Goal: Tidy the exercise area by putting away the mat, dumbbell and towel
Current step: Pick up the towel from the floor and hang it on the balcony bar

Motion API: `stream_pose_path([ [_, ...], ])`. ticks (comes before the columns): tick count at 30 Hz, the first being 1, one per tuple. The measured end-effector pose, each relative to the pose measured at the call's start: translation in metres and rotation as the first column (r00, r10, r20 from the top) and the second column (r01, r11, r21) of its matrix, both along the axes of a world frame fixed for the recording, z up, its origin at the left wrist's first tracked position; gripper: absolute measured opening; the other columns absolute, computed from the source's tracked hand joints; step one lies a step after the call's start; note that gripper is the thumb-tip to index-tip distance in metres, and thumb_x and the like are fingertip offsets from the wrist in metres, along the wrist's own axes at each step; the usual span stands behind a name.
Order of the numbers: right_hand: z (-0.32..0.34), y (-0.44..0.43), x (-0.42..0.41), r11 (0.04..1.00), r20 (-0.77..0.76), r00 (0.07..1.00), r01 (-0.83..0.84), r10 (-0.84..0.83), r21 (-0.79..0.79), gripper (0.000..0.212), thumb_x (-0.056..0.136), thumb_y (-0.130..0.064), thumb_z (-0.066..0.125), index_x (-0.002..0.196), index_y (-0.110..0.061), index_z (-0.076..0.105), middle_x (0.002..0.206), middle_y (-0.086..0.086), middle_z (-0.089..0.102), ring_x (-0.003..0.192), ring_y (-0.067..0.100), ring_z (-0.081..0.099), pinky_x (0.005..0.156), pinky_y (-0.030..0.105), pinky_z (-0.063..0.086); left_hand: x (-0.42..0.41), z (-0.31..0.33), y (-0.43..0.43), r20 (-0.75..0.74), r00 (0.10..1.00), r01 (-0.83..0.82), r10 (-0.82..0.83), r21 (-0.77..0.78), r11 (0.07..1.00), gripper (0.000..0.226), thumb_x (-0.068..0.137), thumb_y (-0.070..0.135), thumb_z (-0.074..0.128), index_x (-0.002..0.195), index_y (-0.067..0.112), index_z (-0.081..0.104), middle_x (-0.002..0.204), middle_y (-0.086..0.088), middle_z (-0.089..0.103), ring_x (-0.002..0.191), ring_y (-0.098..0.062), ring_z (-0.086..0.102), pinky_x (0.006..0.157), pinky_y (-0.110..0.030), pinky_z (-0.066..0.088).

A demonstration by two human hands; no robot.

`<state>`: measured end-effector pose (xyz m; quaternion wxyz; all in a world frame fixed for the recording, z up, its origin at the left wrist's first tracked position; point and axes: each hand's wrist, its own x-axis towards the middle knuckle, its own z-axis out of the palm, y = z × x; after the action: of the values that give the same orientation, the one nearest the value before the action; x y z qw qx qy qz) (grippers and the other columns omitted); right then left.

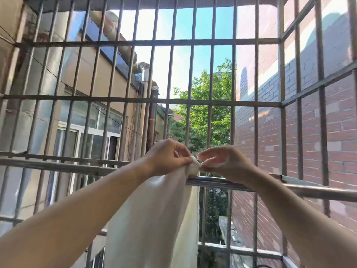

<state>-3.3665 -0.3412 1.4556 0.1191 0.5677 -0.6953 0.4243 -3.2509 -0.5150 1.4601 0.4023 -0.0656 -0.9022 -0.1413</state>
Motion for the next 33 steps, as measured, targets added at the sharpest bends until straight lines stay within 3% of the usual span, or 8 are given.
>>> stream_pose_path([
  [8, -0.017, -0.019, 0.004, 0.997, -0.258, 0.963, 0.076, -0.078, -0.018, 0.020, 0.069, -0.024, 0.079, 0.082, -0.033, 0.066, 0.081, -0.014, 0.068, 0.076, 0.003, 0.067, 0.071, 0.029, 0.059, 0.016, -0.017, -0.013, 0.031, 0.999, -0.024, 0.024, 0.004, 1.000, 0.024, 0.080, 0.039, 0.069, 0.099, 0.024, 0.070, 0.088, 0.017, 0.065, 0.083, -0.003, 0.062, 0.073, -0.017, 0.048],
  [13, -0.011, 0.003, 0.000, 0.984, -0.238, 0.963, 0.096, -0.130, -0.149, 0.020, 0.059, -0.045, 0.073, 0.070, -0.032, 0.063, 0.071, -0.010, 0.068, 0.068, 0.008, 0.065, 0.070, 0.031, 0.058, 0.030, -0.029, -0.043, 0.228, 0.960, -0.152, 0.165, -0.074, 0.986, 0.032, 0.080, 0.046, 0.066, 0.109, 0.031, 0.066, 0.104, 0.016, 0.064, 0.098, -0.005, 0.058, 0.088, -0.028, 0.045],
  [16, -0.007, 0.022, 0.001, 0.972, -0.257, 0.952, 0.114, -0.167, -0.206, 0.020, 0.058, -0.047, 0.068, 0.069, -0.030, 0.063, 0.072, -0.009, 0.069, 0.070, 0.011, 0.067, 0.068, 0.029, 0.058, 0.029, -0.035, -0.050, 0.023, 0.993, -0.116, 0.115, 0.019, 0.993, 0.008, 0.077, 0.036, 0.072, 0.083, 0.035, 0.069, 0.076, 0.024, 0.063, 0.078, -0.001, 0.063, 0.074, -0.020, 0.049],
  [19, -0.003, 0.048, 0.001, 0.940, -0.247, 0.942, 0.146, -0.227, -0.308, 0.025, 0.060, -0.048, 0.066, 0.070, -0.026, 0.064, 0.073, -0.013, 0.067, 0.069, 0.002, 0.065, 0.065, 0.015, 0.054, 0.032, -0.030, -0.044, -0.220, 0.973, -0.064, 0.075, 0.056, 0.996, 0.006, 0.076, 0.032, 0.072, 0.082, 0.030, 0.071, 0.067, 0.023, 0.062, 0.063, 0.009, 0.059, 0.059, -0.004, 0.040],
  [21, -0.001, 0.069, 0.000, 0.923, -0.178, 0.958, 0.150, -0.224, -0.355, 0.021, 0.060, -0.042, 0.068, 0.070, -0.024, 0.062, 0.072, -0.014, 0.065, 0.064, -0.004, 0.063, 0.061, 0.009, 0.051, 0.038, -0.027, -0.038, -0.306, 0.951, -0.010, 0.044, 0.112, 0.994, 0.010, 0.075, 0.043, 0.067, 0.080, 0.034, 0.070, 0.066, 0.019, 0.065, 0.062, 0.005, 0.060, 0.055, -0.011, 0.043],
  [23, 0.000, 0.088, -0.002, 0.953, -0.148, 0.970, 0.153, -0.196, -0.260, 0.018, 0.061, -0.034, 0.069, 0.074, -0.022, 0.064, 0.075, -0.012, 0.067, 0.067, -0.007, 0.064, 0.060, 0.010, 0.051, 0.044, -0.029, -0.035, -0.310, 0.950, 0.025, 0.022, 0.145, 0.989, 0.012, 0.070, 0.051, 0.064, 0.075, 0.039, 0.066, 0.064, 0.022, 0.066, 0.063, 0.001, 0.060, 0.055, -0.016, 0.048],
  [27, -0.002, 0.099, 0.002, 0.984, -0.148, 0.977, 0.167, -0.156, 0.064, 0.025, 0.059, -0.029, 0.072, 0.084, -0.025, 0.066, 0.089, -0.006, 0.071, 0.077, 0.002, 0.068, 0.069, 0.016, 0.055, 0.043, -0.044, -0.033, -0.091, 0.993, 0.081, -0.072, 0.091, 0.993, 0.033, 0.067, 0.061, 0.066, 0.084, 0.032, 0.069, 0.081, 0.022, 0.067, 0.080, 0.001, 0.061, 0.069, -0.017, 0.052],
  [33, -0.014, 0.057, 0.008, 0.956, -0.259, 0.926, 0.292, -0.273, 0.038, 0.035, 0.066, -0.039, 0.078, 0.096, -0.024, 0.069, 0.093, -0.010, 0.068, 0.084, 0.006, 0.065, 0.077, 0.022, 0.055, 0.014, -0.052, -0.040, -0.002, 0.998, -0.056, 0.056, 0.022, 0.998, 0.046, 0.079, 0.058, 0.048, 0.110, 0.028, 0.065, 0.111, 0.010, 0.063, 0.106, -0.008, 0.058, 0.094, -0.035, 0.047],
])
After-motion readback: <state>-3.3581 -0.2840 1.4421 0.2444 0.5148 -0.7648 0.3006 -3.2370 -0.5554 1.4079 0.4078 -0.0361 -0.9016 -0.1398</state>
